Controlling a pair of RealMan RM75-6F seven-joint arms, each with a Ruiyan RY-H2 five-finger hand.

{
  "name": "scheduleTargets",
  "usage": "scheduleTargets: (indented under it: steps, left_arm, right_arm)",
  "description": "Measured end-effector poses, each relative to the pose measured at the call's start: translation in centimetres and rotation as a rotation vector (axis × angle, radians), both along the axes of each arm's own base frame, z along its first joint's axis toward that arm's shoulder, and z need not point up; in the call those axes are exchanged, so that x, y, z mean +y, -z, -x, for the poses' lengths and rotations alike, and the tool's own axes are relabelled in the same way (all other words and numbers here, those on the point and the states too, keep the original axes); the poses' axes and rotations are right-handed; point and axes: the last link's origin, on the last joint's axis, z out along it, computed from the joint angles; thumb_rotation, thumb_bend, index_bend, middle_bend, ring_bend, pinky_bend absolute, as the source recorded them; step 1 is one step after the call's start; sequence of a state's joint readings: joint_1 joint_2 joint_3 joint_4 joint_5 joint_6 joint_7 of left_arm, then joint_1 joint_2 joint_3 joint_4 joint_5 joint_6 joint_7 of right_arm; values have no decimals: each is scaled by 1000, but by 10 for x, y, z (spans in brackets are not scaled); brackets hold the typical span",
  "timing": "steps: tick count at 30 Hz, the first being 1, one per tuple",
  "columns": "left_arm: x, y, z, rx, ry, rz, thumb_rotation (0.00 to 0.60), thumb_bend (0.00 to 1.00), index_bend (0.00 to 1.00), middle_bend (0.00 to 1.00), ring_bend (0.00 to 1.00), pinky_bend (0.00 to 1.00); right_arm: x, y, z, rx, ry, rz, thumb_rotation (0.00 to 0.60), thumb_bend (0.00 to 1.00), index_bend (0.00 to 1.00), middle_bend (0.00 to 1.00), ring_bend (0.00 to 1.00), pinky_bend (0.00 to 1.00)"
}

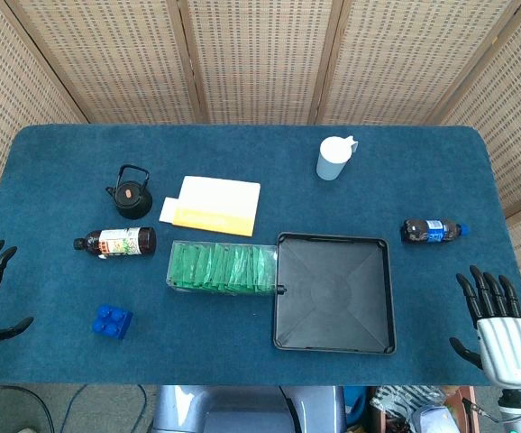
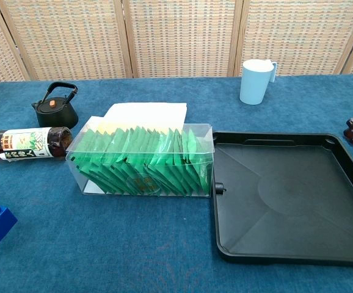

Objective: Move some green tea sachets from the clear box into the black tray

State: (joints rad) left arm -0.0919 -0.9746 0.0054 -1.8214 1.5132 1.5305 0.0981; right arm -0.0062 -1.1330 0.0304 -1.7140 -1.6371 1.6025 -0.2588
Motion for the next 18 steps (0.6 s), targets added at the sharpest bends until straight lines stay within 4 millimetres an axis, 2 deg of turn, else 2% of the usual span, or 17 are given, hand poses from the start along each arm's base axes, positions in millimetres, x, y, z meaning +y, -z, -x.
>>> scheduleTargets:
  steps: [6,11,14,18]
  left_arm:
    - [-1,1,-2,3,11,2,600,54,0,0,0,0]
    - [0,3,-1,4,16,-8,600,54,0,0,0,0]
    - [3,2,0,1,11,-15,600,54,0,0,0,0]
    - [5,0,1,1,3,-28,600,54,0,0,0,0]
  right_arm:
    - [0,2,-1,-17,-13,-16,600,0,0,0,0,0]
    - [-16,11,-17,-60,-111,-66,600,0,0,0,0,0]
    - [-33,18,-36,-102,-187,-136,600,0,7,0,0,0]
    - [-59,31,-71,-208,-295,-266,600,8,45,1,0,0]
